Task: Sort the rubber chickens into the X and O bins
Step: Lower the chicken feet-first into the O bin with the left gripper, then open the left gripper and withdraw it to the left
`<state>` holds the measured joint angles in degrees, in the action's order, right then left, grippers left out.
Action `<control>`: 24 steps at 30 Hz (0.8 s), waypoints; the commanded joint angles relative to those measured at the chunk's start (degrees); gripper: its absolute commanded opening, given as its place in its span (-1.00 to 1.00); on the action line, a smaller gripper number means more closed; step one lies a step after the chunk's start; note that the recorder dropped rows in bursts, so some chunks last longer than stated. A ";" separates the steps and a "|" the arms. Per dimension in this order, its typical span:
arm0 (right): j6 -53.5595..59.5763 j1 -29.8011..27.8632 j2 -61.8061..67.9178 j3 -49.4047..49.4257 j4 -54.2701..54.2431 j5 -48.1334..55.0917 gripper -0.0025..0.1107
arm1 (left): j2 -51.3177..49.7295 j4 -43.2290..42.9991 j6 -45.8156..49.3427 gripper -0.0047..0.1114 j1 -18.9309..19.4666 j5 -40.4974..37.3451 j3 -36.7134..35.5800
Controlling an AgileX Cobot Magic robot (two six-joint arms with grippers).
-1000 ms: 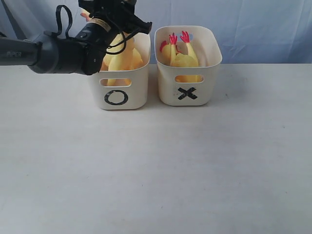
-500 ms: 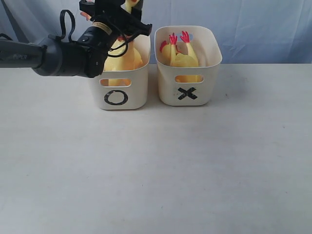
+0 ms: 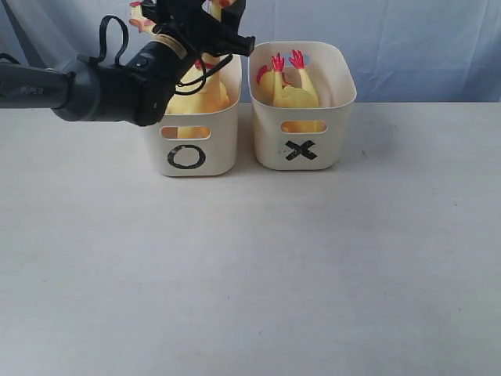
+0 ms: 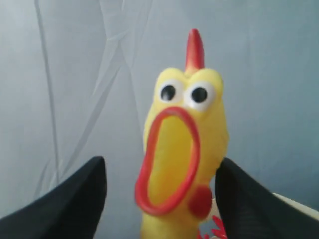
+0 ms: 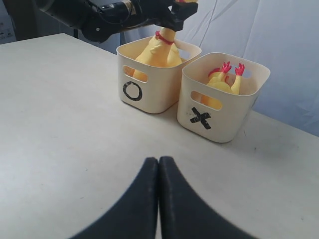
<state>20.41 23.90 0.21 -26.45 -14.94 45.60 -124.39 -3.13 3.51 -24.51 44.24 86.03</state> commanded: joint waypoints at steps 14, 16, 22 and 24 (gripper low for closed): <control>0.07 0.14 -0.21 -0.22 -0.08 -0.31 -0.96 | 2.95 -7.28 -15.42 0.12 -0.09 0.84 0.27; 0.07 0.14 -0.21 -0.22 -0.08 -0.31 -0.96 | 3.76 -7.68 -15.42 0.12 -0.09 0.84 0.27; 0.07 0.14 -0.21 -0.22 -0.08 -0.31 -0.96 | 5.77 -7.89 -14.88 0.12 -0.09 0.23 0.27; 0.07 0.14 -0.21 -0.22 -0.08 -0.31 -0.96 | 6.44 -7.89 -14.88 0.12 -0.09 -0.93 0.27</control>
<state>20.41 23.90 0.21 -26.45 -14.94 45.60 -119.39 -10.78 -11.43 -24.61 44.21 86.08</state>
